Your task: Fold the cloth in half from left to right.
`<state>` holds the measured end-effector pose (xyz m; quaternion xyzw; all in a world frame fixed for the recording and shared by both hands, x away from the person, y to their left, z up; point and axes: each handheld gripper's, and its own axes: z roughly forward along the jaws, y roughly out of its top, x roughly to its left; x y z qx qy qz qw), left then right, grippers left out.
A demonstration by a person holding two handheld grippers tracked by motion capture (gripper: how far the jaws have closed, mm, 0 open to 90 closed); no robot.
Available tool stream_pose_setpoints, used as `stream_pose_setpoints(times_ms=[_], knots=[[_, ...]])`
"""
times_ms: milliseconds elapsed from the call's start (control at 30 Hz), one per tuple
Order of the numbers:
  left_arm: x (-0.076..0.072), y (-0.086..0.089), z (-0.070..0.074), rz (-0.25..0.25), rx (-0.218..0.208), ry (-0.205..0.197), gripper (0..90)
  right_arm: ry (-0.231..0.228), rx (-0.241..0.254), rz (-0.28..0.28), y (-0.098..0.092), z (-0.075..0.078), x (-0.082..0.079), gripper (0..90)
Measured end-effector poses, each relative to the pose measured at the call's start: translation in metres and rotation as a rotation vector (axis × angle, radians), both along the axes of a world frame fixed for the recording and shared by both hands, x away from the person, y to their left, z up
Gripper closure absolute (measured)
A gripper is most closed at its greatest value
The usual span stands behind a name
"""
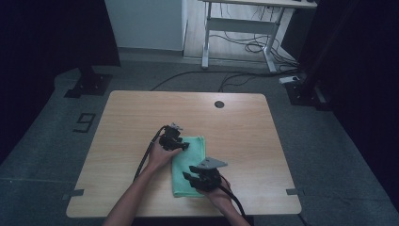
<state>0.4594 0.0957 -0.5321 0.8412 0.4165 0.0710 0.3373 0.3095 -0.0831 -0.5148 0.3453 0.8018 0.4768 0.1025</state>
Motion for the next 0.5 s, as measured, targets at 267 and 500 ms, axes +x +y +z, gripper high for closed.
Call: stream_pose_setpoints(times_ms=[267,500], knots=[[0.001,0.002,-0.001,0.002,-0.015,0.005,53.3,0.05,-0.101,0.078,0.033,-0.028,0.006,53.6],[-0.001,0.0,-0.001,0.013,-0.005,0.001,53.5,0.038,-0.14,0.109,0.036,-0.033,-0.017,46.7]])
